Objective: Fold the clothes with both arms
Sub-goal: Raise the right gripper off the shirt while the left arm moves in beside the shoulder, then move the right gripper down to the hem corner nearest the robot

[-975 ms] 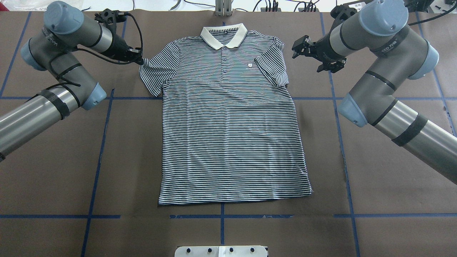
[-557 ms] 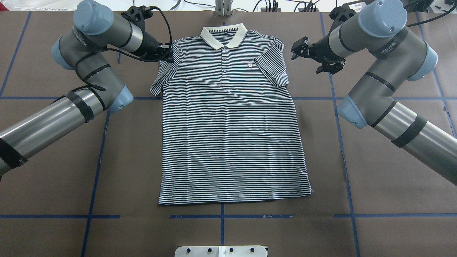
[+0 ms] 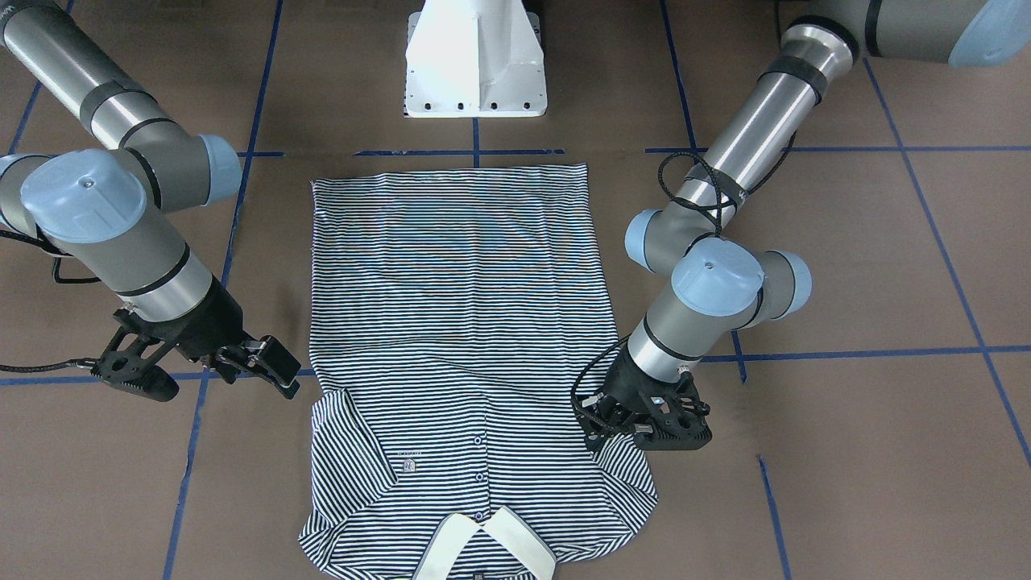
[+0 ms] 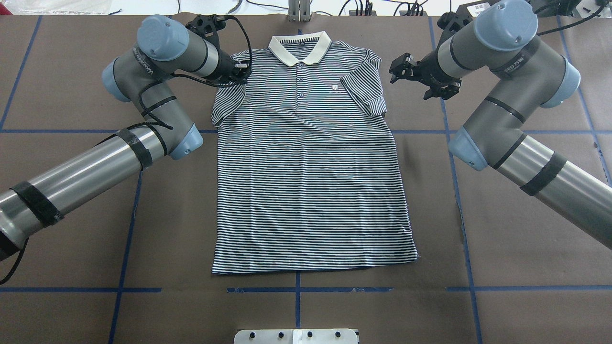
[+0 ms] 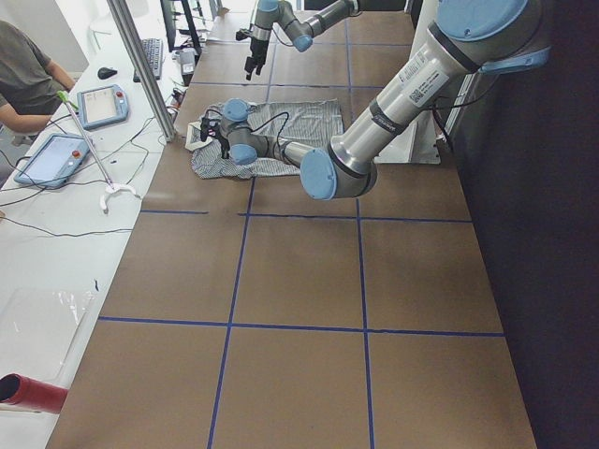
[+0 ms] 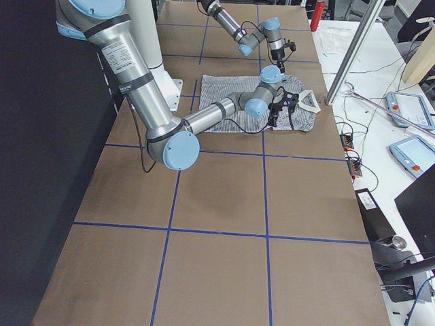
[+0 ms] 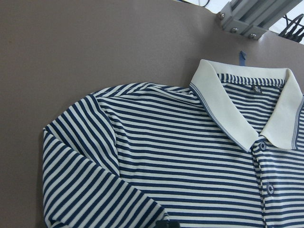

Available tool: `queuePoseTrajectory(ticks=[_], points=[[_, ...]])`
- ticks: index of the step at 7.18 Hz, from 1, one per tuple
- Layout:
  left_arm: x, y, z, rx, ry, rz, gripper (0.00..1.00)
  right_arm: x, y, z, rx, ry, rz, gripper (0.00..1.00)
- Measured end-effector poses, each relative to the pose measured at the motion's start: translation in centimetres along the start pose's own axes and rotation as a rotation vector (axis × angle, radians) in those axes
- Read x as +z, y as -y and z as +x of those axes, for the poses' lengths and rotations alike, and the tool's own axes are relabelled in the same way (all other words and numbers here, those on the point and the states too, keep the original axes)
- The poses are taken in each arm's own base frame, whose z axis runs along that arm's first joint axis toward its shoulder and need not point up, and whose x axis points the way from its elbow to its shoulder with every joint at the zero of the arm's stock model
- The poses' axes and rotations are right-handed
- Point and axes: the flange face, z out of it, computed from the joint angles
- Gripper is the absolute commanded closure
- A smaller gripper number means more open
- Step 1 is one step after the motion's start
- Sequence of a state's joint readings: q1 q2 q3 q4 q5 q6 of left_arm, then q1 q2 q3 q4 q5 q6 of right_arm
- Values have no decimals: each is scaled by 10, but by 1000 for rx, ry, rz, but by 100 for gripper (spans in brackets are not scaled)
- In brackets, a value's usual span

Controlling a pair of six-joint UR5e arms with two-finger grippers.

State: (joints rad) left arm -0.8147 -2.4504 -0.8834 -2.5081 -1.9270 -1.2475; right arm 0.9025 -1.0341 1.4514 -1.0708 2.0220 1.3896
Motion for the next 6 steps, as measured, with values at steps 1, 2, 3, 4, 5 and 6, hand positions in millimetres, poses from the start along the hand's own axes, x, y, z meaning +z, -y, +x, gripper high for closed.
queuePoseTrajectory(ticks=[1, 2, 3, 4, 5, 6], points=[[1, 0, 2, 2, 0, 1, 27, -1, 1, -1, 4, 2, 0, 0], [-3, -1, 10, 5, -14, 4, 25, -8, -3, -5, 12, 15, -2, 0], [-15, -5, 21, -4, -47, 11, 25, -15, -12, -10, 33, 31, -7, 0], [-30, -20, 26, -28, -88, 7, 24, -19, -28, -13, 72, 42, -19, 0], [-43, -47, 29, -46, -127, -10, 23, -24, -58, -7, 111, 50, -26, 1], [-54, -72, 30, -58, -157, -30, 23, -30, -101, 3, 131, 47, -18, 1]])
